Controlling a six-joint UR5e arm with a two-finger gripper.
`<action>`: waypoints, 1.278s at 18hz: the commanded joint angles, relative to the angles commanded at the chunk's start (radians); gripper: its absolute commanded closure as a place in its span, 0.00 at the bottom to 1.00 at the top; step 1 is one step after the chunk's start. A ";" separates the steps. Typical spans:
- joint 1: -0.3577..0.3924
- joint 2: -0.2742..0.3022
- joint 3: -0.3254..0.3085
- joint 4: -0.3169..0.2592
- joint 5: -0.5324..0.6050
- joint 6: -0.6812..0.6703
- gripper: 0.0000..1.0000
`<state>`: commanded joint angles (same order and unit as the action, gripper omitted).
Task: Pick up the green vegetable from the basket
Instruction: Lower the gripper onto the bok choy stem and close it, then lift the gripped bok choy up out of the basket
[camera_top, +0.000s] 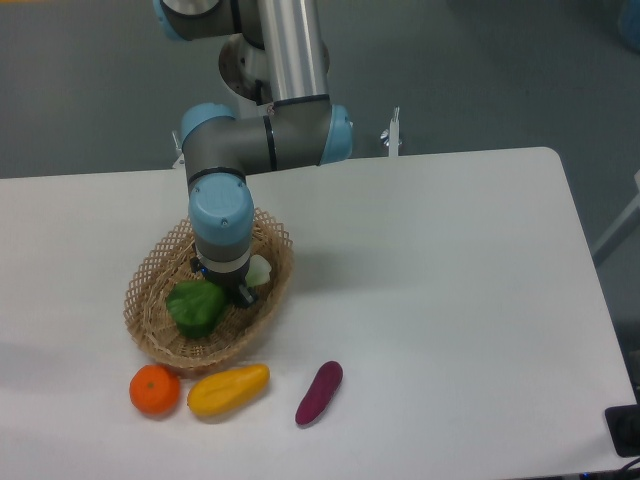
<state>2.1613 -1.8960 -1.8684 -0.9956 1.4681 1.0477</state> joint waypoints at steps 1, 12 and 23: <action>0.003 0.000 0.002 0.000 -0.002 0.000 0.75; 0.112 0.035 0.113 -0.084 -0.037 0.002 0.75; 0.261 0.025 0.232 -0.118 -0.038 0.055 0.75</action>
<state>2.4220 -1.8714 -1.6369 -1.1137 1.4297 1.1028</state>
